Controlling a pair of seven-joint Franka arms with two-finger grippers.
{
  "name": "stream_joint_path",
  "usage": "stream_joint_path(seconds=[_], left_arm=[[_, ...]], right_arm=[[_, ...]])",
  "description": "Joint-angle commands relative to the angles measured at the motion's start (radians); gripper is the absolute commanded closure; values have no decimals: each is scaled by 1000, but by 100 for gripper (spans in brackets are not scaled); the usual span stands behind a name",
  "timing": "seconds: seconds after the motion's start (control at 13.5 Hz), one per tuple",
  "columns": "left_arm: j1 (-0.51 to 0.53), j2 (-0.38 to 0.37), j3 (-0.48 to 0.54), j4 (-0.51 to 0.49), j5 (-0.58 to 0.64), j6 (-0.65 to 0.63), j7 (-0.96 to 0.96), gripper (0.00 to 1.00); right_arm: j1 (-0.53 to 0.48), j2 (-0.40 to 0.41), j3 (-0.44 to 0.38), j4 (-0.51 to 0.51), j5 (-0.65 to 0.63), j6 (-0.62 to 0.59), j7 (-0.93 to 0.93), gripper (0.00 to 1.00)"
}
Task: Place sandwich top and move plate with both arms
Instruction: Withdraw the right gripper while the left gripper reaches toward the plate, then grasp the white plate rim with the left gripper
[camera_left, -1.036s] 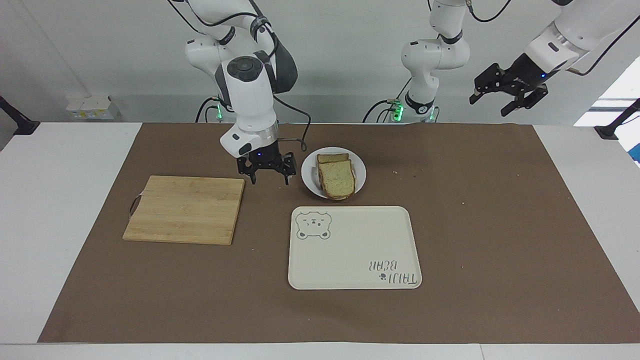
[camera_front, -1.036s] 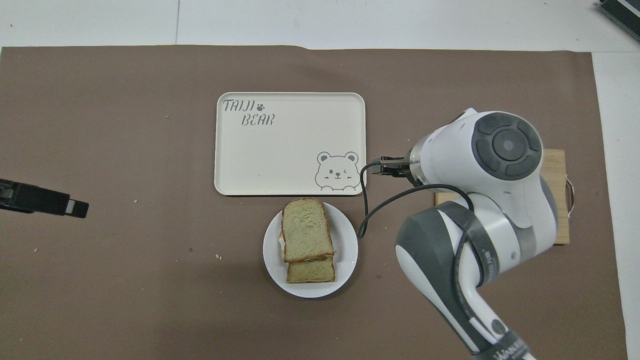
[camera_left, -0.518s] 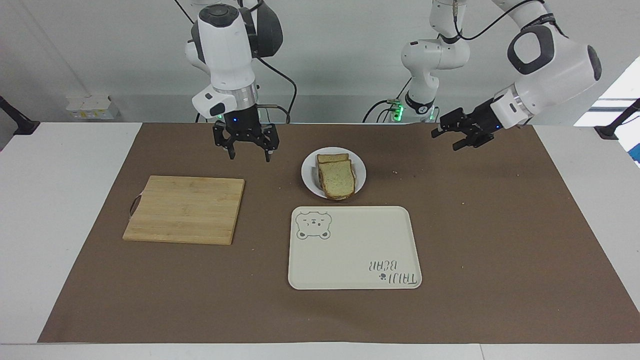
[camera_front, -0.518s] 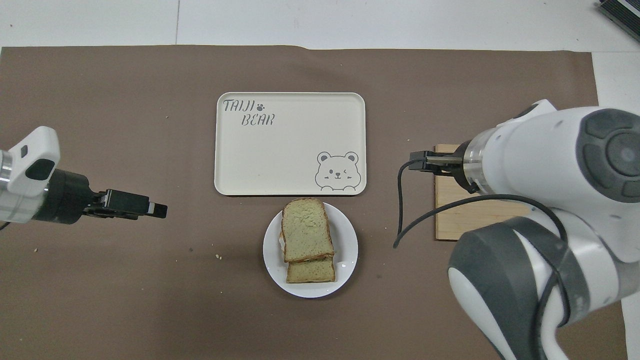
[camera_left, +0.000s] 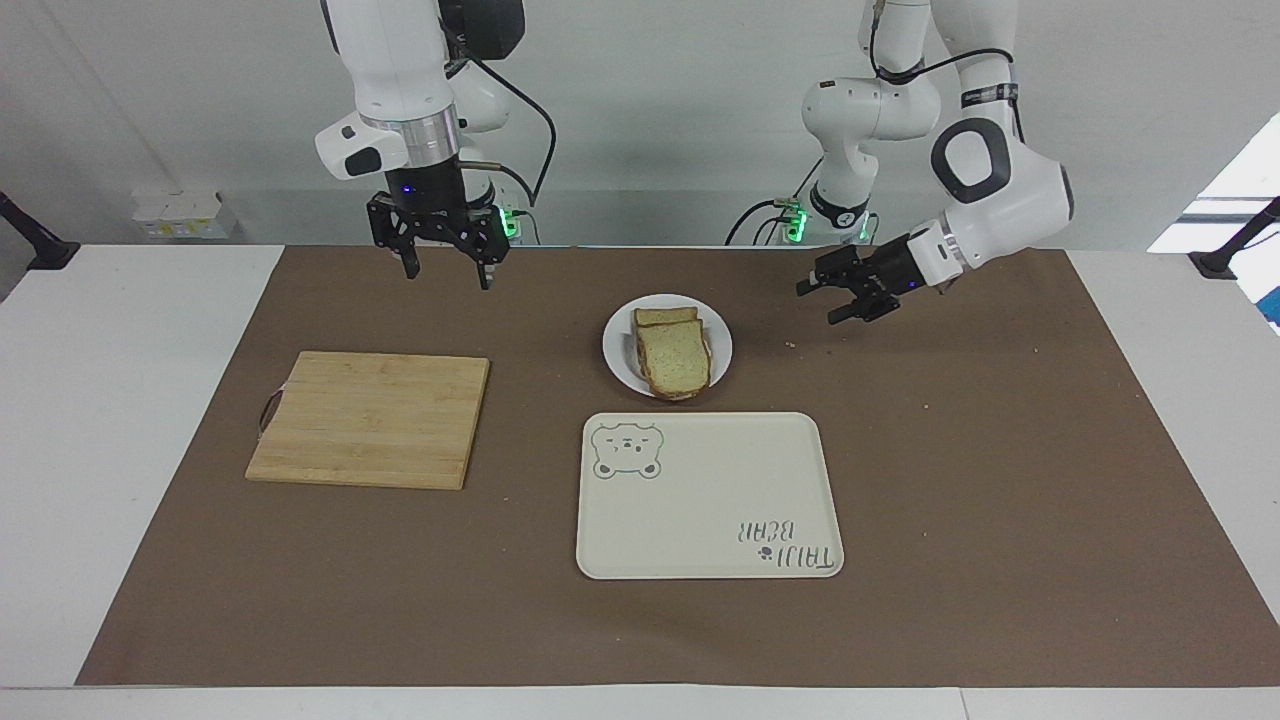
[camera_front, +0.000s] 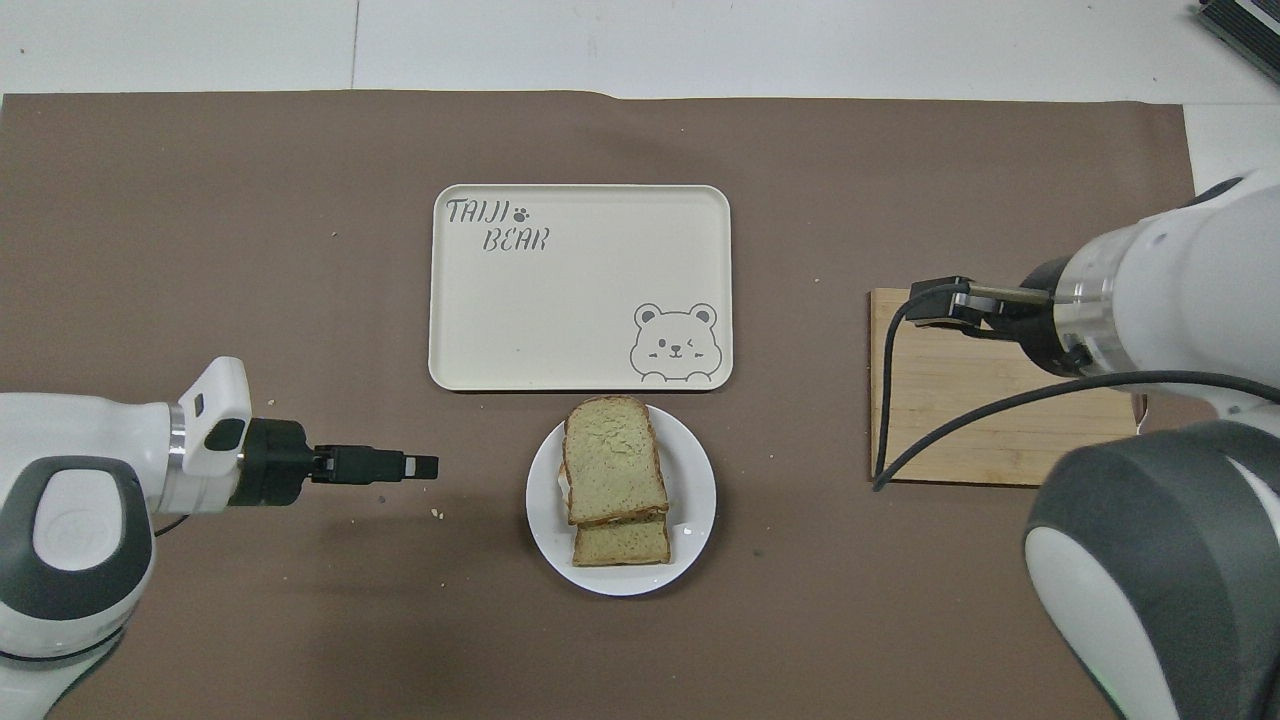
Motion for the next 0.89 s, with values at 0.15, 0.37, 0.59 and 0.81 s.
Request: stream_joint_path(seconds=[0.15, 0.37, 0.59, 0.81], left_arm=[[-165, -13, 12, -163, -258, 216, 138, 11], [-258, 36, 13, -178, -388, 304, 245, 22], [-290, 68, 12, -178, -419, 336, 258, 28], [-292, 90, 12, -178, -499, 342, 339, 37]], right_arm=[[-21, -65, -62, 12, 4, -47, -71, 0], [-19, -87, -128, 40, 8, -102, -163, 0], [-21, -85, -203, 77, 5, -173, -303, 0], [-21, -87, -232, 72, 5, -205, -373, 0]])
